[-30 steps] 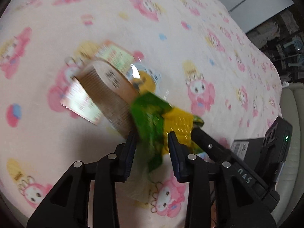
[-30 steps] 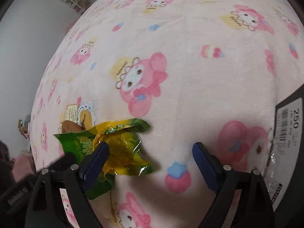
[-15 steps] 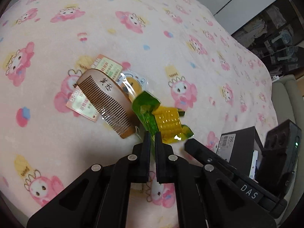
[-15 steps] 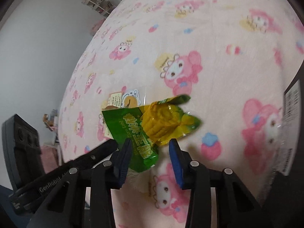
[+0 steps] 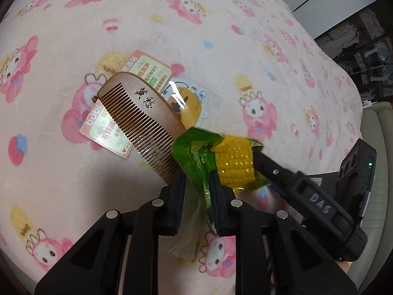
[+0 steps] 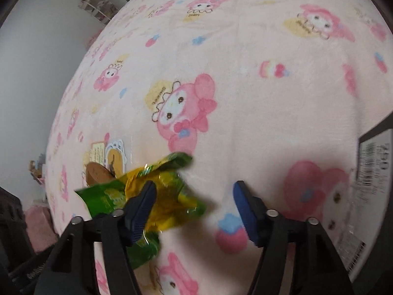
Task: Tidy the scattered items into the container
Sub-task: 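Close the right gripper on the snack bag while the left gripper holds it, then carry the snack bag with both grippers and lower it into the box, then open both grippers and withdraw them toward the wooden comb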
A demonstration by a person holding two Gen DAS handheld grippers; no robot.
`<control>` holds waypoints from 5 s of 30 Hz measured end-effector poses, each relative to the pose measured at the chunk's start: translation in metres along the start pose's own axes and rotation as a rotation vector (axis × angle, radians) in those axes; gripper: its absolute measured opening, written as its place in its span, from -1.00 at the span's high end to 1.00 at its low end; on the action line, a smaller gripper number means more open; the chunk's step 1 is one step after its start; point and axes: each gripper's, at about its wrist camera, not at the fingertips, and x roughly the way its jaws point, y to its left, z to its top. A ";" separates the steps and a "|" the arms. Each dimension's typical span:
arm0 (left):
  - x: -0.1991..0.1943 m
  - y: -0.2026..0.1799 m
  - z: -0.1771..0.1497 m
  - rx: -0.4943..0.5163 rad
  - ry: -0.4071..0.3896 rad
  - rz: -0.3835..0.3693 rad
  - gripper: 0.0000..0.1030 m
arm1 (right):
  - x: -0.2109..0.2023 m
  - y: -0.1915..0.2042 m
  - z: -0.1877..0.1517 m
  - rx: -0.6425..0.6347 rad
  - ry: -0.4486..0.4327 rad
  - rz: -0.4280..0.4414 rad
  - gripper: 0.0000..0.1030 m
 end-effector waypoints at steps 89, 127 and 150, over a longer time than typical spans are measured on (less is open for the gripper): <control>0.009 -0.260 -0.189 0.718 0.142 -0.307 0.75 | -0.267 -0.192 -0.091 -0.176 -0.203 -0.241 0.13; 0.012 -0.254 -0.183 0.707 0.110 -0.260 0.65 | -0.244 -0.172 -0.098 -0.241 -0.206 -0.319 0.14; -0.186 -0.194 -0.193 0.809 -0.320 -0.098 0.66 | -0.316 -0.008 -0.143 -0.452 -0.440 -0.194 0.13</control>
